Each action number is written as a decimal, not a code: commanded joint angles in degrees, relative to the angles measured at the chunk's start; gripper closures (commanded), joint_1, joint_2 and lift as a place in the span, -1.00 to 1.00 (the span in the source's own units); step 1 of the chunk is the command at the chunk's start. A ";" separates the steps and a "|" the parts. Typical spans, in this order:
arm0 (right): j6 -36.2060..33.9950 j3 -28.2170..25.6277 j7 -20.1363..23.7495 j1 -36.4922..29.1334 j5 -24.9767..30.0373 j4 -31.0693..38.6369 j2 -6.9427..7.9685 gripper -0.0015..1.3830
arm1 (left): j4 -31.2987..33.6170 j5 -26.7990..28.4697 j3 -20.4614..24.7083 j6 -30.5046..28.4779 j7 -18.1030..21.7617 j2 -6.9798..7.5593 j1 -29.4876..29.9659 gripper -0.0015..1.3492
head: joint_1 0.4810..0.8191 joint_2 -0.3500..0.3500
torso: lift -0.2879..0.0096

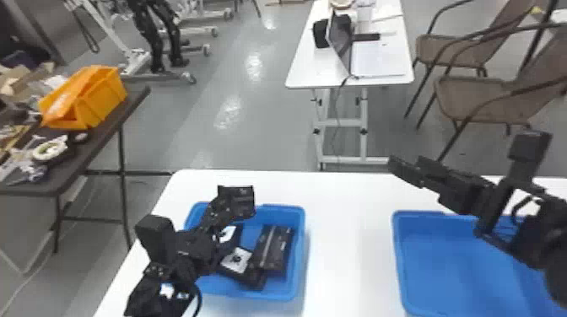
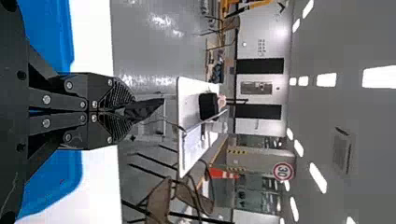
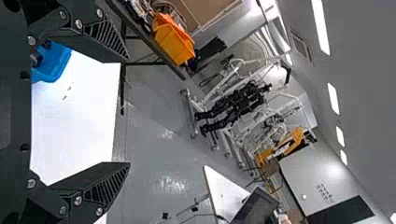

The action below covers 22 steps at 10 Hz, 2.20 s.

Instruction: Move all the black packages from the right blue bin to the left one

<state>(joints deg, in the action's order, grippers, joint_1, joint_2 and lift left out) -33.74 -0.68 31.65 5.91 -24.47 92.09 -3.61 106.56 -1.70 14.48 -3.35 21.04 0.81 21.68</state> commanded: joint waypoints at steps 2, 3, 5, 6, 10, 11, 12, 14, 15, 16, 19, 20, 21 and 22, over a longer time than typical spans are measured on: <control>-0.18 -1.95 0.08 -3.36 1.88 3.27 -0.25 -0.65 | -1.35 2.67 1.34 3.00 1.90 -0.96 0.02 0.17 | 0.27 0.62 | 0.65; -0.09 -2.66 0.08 -4.24 3.47 4.50 -0.25 -0.65 | -0.91 2.32 0.90 3.79 2.87 -0.96 -0.77 -0.64 | 0.27 0.60 | 0.65; 0.70 -4.41 0.08 -6.52 4.78 6.70 -0.25 -0.65 | 0.32 -0.41 0.73 0.54 5.33 -0.96 -2.35 -0.81 | 0.27 0.52 | 0.65; 1.58 -5.03 0.08 -7.49 6.37 7.93 -0.25 -0.65 | 0.50 -0.94 0.11 0.71 6.91 -0.96 -3.75 -0.76 | 0.27 0.46 | 0.65; 19.24 -5.12 -8.54 -21.46 14.45 16.46 1.68 -0.65 | 4.54 -3.75 -1.38 5.64 6.29 -0.96 -4.72 -0.94 | 0.27 0.20 | 0.65; 23.46 -5.03 -10.82 -26.38 17.70 19.18 2.73 -0.64 | 5.42 -3.49 -1.12 9.06 3.13 -0.96 -0.59 -0.88 | 0.27 0.18 | 0.65; 26.36 -5.38 -11.53 -30.87 19.55 20.85 3.66 -0.64 | 5.77 -2.61 -0.85 12.23 0.58 -0.96 4.42 -0.83 | 0.27 0.19 | 0.65; 28.12 -6.96 -11.97 -39.48 22.54 24.89 3.66 -0.64 | 5.68 -0.32 0.02 15.04 -0.65 -0.96 11.63 -0.83 | 0.27 0.24 | 0.65; 27.42 -7.49 -11.97 -43.44 24.65 27.27 3.66 -0.64 | 5.77 0.47 1.08 16.62 -0.83 -0.96 14.18 -0.88 | 0.27 0.25 | 0.65; 25.83 -6.79 -12.05 -47.92 26.41 29.11 3.66 -0.64 | 6.30 0.47 0.55 17.85 -1.88 -0.96 17.34 -0.89 | 0.27 0.26 | 0.65; 25.04 -7.67 -11.09 -48.88 30.62 29.82 3.66 -0.64 | 7.18 0.38 -0.77 17.76 -3.46 -0.96 18.04 -0.88 | 0.27 0.27 | 0.65; 24.69 -7.67 -11.00 -48.36 31.06 29.90 3.66 -0.64 | 7.18 0.56 -1.03 17.85 -3.64 -0.96 17.08 -0.89 | 0.27 0.26 | 0.65; 24.69 -7.67 -11.00 -48.36 31.06 29.82 3.66 -0.64 | 7.09 0.47 -1.03 17.68 -3.64 -0.96 16.64 -0.89 | 0.27 0.25 | 0.65; 24.69 -7.67 -11.00 -48.36 31.24 29.82 3.66 -0.64 | 7.00 0.38 -1.29 17.41 -3.64 -0.96 16.64 -0.89 | 0.27 0.23 | 0.65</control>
<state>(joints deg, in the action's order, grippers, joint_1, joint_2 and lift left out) -9.05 -8.35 20.65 -42.45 6.68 121.93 0.00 113.62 -1.26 13.30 14.21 17.39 0.09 38.38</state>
